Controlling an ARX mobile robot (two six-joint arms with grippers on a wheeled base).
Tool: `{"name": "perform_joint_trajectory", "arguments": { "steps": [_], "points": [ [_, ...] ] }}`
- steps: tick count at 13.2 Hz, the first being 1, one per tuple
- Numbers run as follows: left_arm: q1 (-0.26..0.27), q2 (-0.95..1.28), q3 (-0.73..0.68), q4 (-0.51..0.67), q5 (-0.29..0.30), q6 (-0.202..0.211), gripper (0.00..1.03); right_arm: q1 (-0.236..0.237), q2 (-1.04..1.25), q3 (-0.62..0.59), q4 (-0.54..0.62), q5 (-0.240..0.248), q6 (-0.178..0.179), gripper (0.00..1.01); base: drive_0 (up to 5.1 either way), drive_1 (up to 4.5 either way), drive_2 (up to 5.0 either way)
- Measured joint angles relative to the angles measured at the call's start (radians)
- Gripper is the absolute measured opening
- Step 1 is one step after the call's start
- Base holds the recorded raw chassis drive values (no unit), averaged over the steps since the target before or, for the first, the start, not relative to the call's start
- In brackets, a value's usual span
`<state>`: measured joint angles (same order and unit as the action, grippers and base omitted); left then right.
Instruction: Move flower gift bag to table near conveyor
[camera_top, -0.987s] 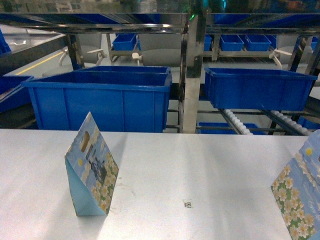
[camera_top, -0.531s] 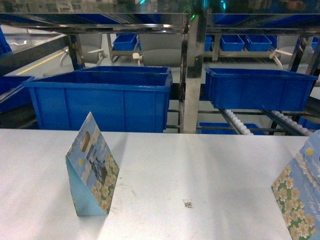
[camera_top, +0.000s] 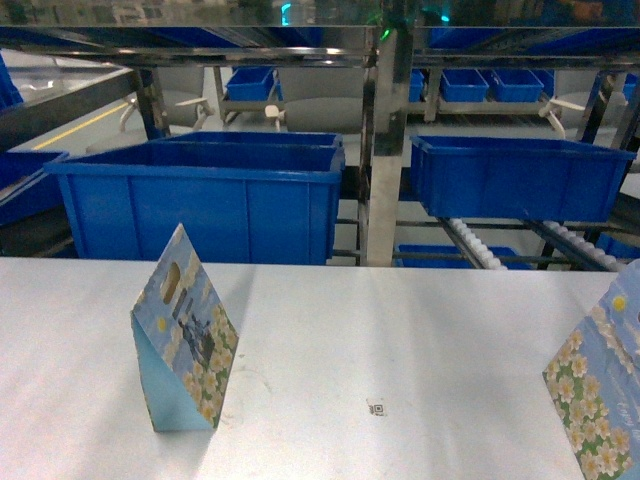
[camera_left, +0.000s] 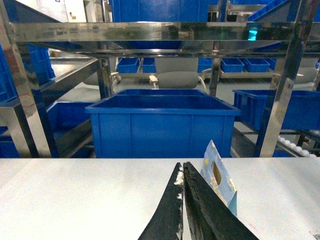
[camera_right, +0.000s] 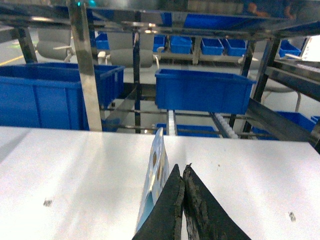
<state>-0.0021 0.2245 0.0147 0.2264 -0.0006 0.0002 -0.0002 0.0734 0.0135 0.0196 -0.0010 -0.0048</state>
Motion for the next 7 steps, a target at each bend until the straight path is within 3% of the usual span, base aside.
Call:
{"name": "perform_joint_trajectory", "arguments": {
  "steps": [3,4,7],
  "points": [
    [0.000,-0.062,0.000,-0.067,0.000,0.000,0.02,0.000,-0.069,0.000,-0.020,0.000,0.000,0.02,0.0,0.00,0.0],
    [0.000,-0.165,0.001,-0.228,0.001,0.000,0.02,0.000,-0.069,0.000,-0.023,0.000,0.000,0.02,0.0,0.00,0.0],
    [0.000,-0.214,0.000,-0.229,0.001,0.000,0.02,0.000,-0.069,0.000,-0.024,0.000,0.000,0.02,0.0,0.00,0.0]
  ]
}}
